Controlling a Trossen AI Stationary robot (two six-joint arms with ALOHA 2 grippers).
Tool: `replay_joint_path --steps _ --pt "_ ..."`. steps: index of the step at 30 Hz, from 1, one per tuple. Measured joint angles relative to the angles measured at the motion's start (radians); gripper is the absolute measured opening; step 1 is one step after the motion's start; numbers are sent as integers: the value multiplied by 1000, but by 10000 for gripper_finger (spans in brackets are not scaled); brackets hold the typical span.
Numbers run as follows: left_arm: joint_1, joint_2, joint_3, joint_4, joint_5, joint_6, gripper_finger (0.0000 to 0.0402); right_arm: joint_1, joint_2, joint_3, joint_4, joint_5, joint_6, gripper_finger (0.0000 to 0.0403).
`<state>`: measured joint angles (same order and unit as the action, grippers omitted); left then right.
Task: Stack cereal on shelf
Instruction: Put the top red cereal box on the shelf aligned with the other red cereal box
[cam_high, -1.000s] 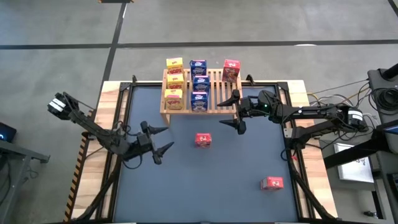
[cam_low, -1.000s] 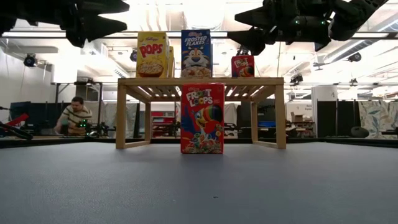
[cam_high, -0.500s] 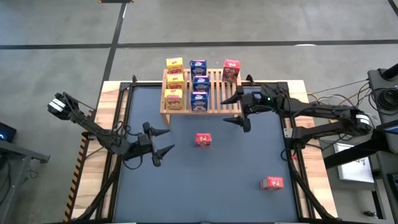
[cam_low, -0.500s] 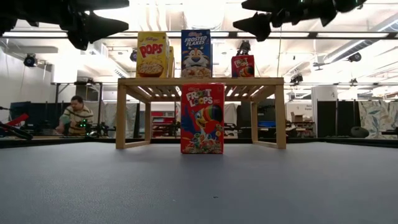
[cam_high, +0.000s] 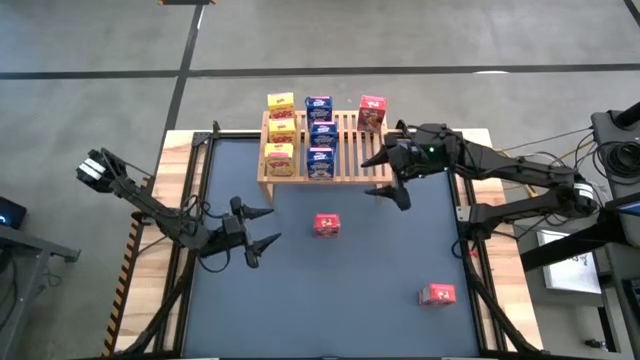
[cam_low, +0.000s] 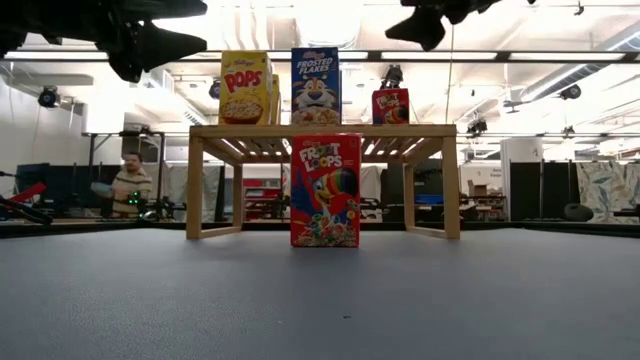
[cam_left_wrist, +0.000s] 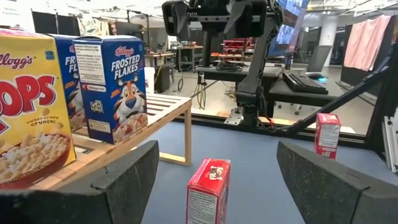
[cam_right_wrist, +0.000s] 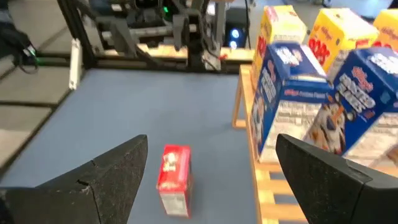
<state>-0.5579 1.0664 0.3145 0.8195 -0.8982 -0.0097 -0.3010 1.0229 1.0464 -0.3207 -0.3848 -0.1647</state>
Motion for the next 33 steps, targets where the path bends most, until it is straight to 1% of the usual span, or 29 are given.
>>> replay_joint_path --steps 4,12,17,21,23,28,30,33 --pt "0 0 0 0 0 0 310 14 0 -2 -70 46 -6 345" --pt "0 0 -1 -22 0 0 310 29 -2 -42 -114 46 41 345" --pt "0 0 -1 -30 0 0 310 60 -8 -42 -162 46 55 345" --pt "0 0 -1 -31 0 0 310 95 -28 -40 -169 50 70 345" --pt "0 0 -1 -31 0 0 310 116 -38 -39 -172 82 76 345" --pt "0 -3 -1 -31 21 -4 306 173 -55 -39 -217 209 84 345" --pt "1 -5 -1 -31 41 -4 300 189 -58 -39 -238 230 98 345" --pt "2 -10 -1 -35 56 -5 289 205 -63 -39 -271 230 116 345"
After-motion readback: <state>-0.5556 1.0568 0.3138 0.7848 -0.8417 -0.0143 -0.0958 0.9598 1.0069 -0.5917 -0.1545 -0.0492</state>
